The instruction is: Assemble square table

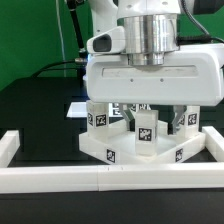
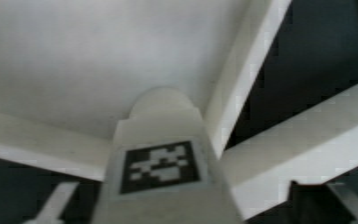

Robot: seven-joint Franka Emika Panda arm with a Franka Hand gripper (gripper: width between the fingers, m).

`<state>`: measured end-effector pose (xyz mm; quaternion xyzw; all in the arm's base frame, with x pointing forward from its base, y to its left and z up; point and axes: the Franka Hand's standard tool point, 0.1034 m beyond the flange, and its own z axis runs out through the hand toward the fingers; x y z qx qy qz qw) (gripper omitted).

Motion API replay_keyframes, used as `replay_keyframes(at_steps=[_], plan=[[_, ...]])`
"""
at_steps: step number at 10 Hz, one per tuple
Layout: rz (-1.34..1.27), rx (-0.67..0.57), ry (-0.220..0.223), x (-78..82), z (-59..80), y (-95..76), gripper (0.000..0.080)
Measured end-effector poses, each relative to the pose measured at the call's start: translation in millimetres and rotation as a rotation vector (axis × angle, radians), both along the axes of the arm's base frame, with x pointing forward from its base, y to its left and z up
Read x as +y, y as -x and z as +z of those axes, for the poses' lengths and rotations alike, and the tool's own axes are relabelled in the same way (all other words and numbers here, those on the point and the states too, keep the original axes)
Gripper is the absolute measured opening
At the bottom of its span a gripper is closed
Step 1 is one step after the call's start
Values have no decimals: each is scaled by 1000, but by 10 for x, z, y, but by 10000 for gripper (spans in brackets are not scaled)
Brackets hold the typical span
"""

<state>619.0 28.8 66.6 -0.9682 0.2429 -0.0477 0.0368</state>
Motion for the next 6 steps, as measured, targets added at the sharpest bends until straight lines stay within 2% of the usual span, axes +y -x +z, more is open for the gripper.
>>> replay_keyframes(at_steps=[1, 2, 4, 6], plan=[[-25, 1, -4, 3, -3, 1, 390], [-104, 6, -13, -22, -7, -3, 284], [-299, 24, -31, -189, -10, -12, 284], [-603, 48, -80, -274, -9, -7, 284]])
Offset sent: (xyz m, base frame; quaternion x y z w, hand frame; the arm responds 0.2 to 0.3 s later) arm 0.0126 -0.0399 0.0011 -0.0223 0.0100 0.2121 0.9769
